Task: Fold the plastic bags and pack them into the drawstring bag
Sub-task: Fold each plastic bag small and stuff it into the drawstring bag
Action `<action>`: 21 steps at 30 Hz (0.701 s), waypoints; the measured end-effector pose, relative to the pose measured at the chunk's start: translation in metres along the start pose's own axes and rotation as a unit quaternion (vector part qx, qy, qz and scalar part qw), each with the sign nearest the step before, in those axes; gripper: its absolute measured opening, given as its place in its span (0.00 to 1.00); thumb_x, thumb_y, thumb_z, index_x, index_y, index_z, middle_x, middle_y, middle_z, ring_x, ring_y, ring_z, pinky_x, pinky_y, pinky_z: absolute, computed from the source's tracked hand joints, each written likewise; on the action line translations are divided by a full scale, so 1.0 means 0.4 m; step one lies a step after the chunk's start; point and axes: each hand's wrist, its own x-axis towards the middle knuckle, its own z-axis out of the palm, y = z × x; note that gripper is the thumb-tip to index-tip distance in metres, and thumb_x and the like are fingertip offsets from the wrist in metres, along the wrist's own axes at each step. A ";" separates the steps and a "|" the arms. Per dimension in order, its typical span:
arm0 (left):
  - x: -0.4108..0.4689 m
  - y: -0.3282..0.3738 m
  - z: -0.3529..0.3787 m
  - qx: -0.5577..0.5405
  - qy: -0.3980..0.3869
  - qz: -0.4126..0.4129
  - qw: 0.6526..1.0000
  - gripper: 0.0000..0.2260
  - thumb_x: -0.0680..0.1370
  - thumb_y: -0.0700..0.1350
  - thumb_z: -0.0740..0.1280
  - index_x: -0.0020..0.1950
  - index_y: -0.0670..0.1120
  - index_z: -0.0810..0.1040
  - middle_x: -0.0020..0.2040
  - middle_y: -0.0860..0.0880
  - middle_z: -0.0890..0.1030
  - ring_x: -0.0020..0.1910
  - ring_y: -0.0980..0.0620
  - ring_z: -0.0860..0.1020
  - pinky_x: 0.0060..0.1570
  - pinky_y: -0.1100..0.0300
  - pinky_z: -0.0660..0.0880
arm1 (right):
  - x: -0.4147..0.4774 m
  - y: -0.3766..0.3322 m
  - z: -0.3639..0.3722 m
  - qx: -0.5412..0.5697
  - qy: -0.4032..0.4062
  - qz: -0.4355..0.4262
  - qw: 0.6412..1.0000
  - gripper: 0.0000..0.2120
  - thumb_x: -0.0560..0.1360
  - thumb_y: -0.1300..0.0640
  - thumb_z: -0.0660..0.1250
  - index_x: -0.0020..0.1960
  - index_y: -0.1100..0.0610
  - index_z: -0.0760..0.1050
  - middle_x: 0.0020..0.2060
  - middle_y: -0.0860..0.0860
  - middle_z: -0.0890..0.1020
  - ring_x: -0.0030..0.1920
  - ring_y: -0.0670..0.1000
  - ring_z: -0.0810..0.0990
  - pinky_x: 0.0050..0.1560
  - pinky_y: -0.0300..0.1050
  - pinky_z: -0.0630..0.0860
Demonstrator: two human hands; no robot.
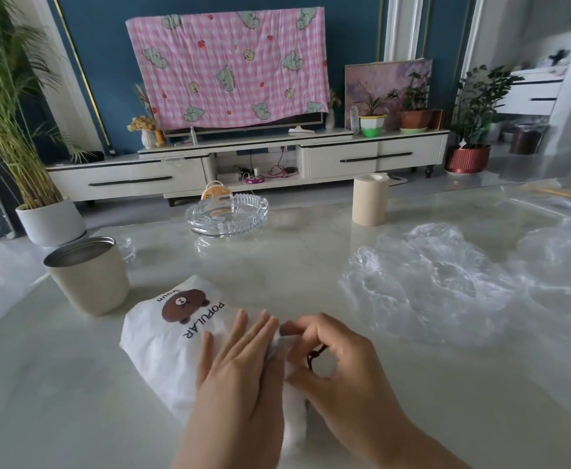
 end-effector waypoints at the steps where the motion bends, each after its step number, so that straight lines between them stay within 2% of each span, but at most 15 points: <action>1: -0.008 0.000 0.017 0.017 0.006 0.030 0.999 0.33 0.78 0.65 0.44 0.60 0.46 0.79 0.61 0.57 0.74 0.67 0.56 0.63 0.64 0.64 0.54 | 0.002 0.000 0.001 0.000 0.019 0.003 1.000 0.08 0.64 0.47 0.67 0.34 0.46 0.69 0.40 0.41 0.81 0.38 0.40 0.77 0.40 0.33 0.71; 2: -0.018 0.004 0.036 0.034 0.018 0.054 0.998 0.29 0.81 0.61 0.44 0.60 0.46 0.78 0.61 0.52 0.76 0.66 0.53 0.65 0.63 0.61 0.56 | 0.002 0.003 -0.001 -0.008 0.033 0.011 0.999 0.08 0.64 0.48 0.66 0.36 0.46 0.67 0.36 0.44 0.79 0.33 0.43 0.74 0.36 0.38 0.71; 4: -0.038 0.007 0.070 0.059 0.049 0.098 0.992 0.21 0.82 0.55 0.45 0.61 0.48 0.73 0.65 0.49 0.75 0.69 0.55 0.63 0.65 0.57 0.54 | 0.007 0.010 -0.001 -0.022 0.036 0.039 0.998 0.08 0.64 0.51 0.63 0.39 0.46 0.65 0.32 0.45 0.77 0.30 0.43 0.72 0.33 0.40 0.70; 6: -0.043 0.009 0.097 0.109 0.072 0.150 0.980 0.15 0.80 0.51 0.51 0.61 0.46 0.71 0.66 0.50 0.74 0.74 0.57 0.57 0.67 0.52 0.53 | 0.011 0.030 -0.004 -0.040 0.019 0.062 0.997 0.08 0.64 0.52 0.62 0.43 0.46 0.67 0.30 0.42 0.74 0.32 0.40 0.72 0.35 0.33 0.69; 8: -0.040 -0.003 0.111 0.179 0.074 0.188 0.963 0.15 0.76 0.45 0.55 0.59 0.43 0.71 0.62 0.47 0.78 0.73 0.53 0.57 0.67 0.48 0.55 | 0.023 0.047 -0.006 -0.082 -0.033 0.078 0.993 0.12 0.68 0.57 0.63 0.51 0.52 0.72 0.34 0.39 0.71 0.37 0.38 0.72 0.40 0.30 0.70; 9: -0.036 -0.004 0.117 0.201 0.071 0.197 0.957 0.14 0.77 0.44 0.54 0.59 0.42 0.71 0.59 0.45 0.80 0.72 0.51 0.57 0.67 0.47 0.55 | 0.028 0.053 -0.020 -0.097 -0.057 0.091 0.989 0.12 0.69 0.62 0.64 0.53 0.55 0.74 0.36 0.39 0.72 0.39 0.38 0.72 0.42 0.31 0.69; 11: -0.036 -0.016 0.120 0.231 0.057 0.197 0.951 0.15 0.80 0.46 0.51 0.59 0.41 0.71 0.57 0.44 0.81 0.75 0.52 0.53 0.66 0.46 0.56 | 0.040 0.053 -0.048 -0.078 -0.100 0.111 0.986 0.14 0.69 0.70 0.63 0.49 0.55 0.76 0.36 0.41 0.75 0.40 0.40 0.74 0.41 0.33 0.70; 12: -0.039 -0.021 0.119 0.241 0.051 0.193 0.950 0.17 0.78 0.49 0.53 0.60 0.41 0.70 0.58 0.44 0.80 0.76 0.53 0.51 0.66 0.46 0.55 | 0.045 0.049 -0.065 -0.060 -0.119 0.119 0.984 0.15 0.68 0.71 0.63 0.46 0.53 0.76 0.36 0.42 0.77 0.39 0.39 0.74 0.41 0.32 0.70; 14: -0.046 -0.031 0.114 0.254 0.036 0.178 0.950 0.26 0.69 0.55 0.57 0.62 0.41 0.69 0.61 0.43 0.78 0.76 0.55 0.48 0.67 0.46 0.53 | 0.054 0.042 -0.107 -0.047 -0.130 0.139 0.981 0.16 0.68 0.70 0.67 0.44 0.48 0.75 0.40 0.43 0.79 0.41 0.38 0.75 0.43 0.29 0.70; 15: -0.046 -0.037 0.109 0.260 0.032 0.172 0.950 0.28 0.67 0.55 0.58 0.62 0.41 0.69 0.61 0.43 0.78 0.76 0.55 0.47 0.68 0.46 0.53 | 0.056 0.044 -0.128 -0.056 -0.109 0.141 0.982 0.16 0.68 0.67 0.70 0.46 0.47 0.75 0.43 0.43 0.79 0.44 0.39 0.76 0.45 0.28 0.70; 17: -0.044 -0.059 0.100 0.272 0.034 0.154 0.949 0.26 0.68 0.51 0.57 0.63 0.42 0.69 0.61 0.42 0.79 0.76 0.53 0.48 0.68 0.46 0.53 | 0.058 0.065 -0.168 -0.179 -0.034 0.140 0.973 0.18 0.69 0.62 0.72 0.55 0.48 0.73 0.52 0.46 0.76 0.53 0.44 0.74 0.51 0.29 0.67; 19: -0.039 -0.092 0.089 0.284 0.043 0.124 0.950 0.24 0.69 0.48 0.56 0.63 0.40 0.69 0.61 0.41 0.79 0.76 0.53 0.48 0.69 0.44 0.51 | 0.058 0.078 -0.193 -0.366 -0.011 0.154 0.918 0.24 0.72 0.57 0.68 0.66 0.49 0.65 0.60 0.47 0.70 0.62 0.48 0.68 0.60 0.36 0.62; 21: -0.031 -0.128 0.076 0.303 0.054 0.078 0.948 0.23 0.69 0.44 0.55 0.62 0.37 0.71 0.60 0.38 0.79 0.76 0.53 0.46 0.71 0.45 0.47 | 0.055 0.091 -0.199 -0.452 -0.028 0.182 0.873 0.23 0.75 0.53 0.64 0.68 0.50 0.62 0.61 0.48 0.67 0.65 0.51 0.65 0.62 0.43 0.60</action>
